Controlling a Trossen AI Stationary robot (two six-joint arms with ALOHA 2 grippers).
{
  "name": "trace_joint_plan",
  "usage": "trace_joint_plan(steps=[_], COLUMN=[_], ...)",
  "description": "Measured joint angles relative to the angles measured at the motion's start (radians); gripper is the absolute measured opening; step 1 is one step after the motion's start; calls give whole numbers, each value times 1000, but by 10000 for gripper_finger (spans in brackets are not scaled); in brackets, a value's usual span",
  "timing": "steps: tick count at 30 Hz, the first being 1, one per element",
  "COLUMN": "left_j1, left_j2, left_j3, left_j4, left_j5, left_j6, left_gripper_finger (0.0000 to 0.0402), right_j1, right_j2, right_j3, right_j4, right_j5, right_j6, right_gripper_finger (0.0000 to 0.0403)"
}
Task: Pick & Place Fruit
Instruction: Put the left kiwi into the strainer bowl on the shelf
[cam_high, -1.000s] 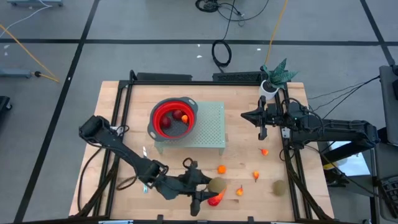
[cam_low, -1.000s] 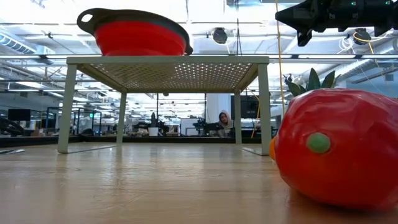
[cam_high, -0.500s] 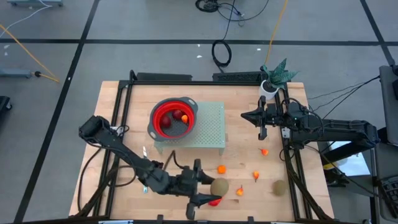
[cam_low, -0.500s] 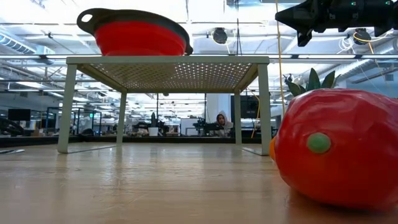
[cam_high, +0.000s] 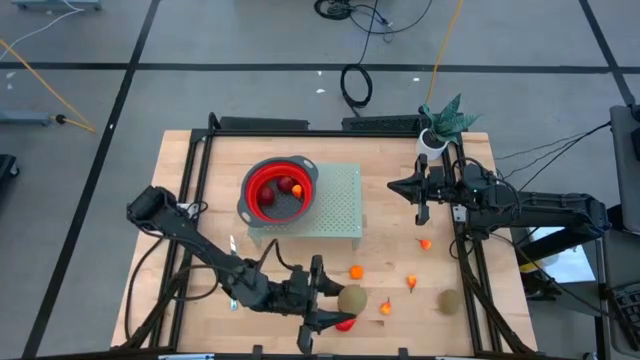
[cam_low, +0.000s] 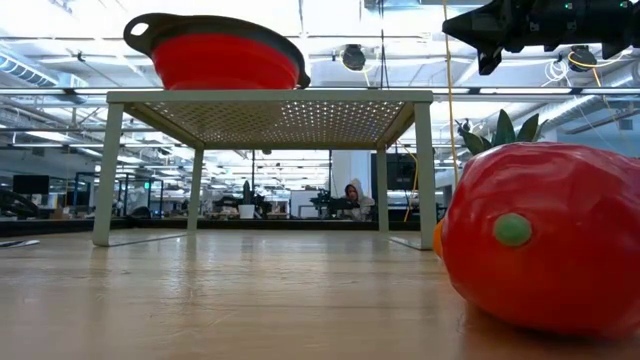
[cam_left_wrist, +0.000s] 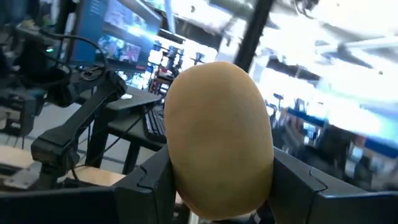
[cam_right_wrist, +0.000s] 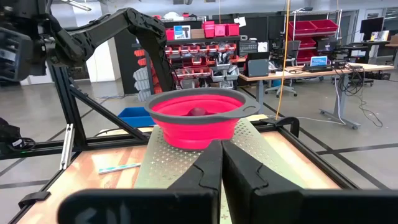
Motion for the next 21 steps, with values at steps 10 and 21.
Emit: trace_joint_plan(steps=[10, 21], left_j1=[42, 83], left_j2=[0, 0], left_j3=[0, 0], left_j4=[245, 337], left_j5=[-51, -143], left_j6=[-343, -666], left_gripper_finger=[186, 186], right_j1=[0, 0], right_j2=[0, 0], right_j3=[0, 0], right_j4=[0, -1], right_j5=[0, 0], right_j6=[0, 0], right_gripper_finger=[0, 0])
